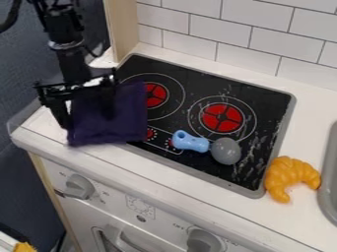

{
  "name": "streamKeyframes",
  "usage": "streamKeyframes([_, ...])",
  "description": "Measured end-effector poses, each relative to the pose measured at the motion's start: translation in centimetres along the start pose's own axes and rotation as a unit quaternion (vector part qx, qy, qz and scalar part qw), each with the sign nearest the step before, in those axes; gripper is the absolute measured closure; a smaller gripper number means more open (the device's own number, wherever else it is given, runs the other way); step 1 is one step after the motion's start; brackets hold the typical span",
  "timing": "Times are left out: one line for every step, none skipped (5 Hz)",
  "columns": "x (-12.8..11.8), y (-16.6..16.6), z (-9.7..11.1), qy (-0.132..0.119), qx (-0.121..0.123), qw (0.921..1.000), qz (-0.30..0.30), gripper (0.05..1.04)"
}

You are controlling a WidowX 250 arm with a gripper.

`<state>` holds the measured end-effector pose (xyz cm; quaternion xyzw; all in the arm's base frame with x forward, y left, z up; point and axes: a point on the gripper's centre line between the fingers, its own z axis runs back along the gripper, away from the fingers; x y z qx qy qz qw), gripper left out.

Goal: Move the blue towel to the left bottom side of the stove

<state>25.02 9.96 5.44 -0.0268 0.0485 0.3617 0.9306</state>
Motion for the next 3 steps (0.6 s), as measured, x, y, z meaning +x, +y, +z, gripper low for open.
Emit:
streamKeyframes([-0.5,-1.5,2.3,-0.035,-0.016,0.9987,-0.032,0.084])
streamKeyframes([-0.6,-2.7,5.3,-0.075,-0.029,0.995,-0.06,0.084])
streamKeyframes([-0.6,-3.0,6.1,-0.093,-0.024,0.9926,-0.075,0.084])
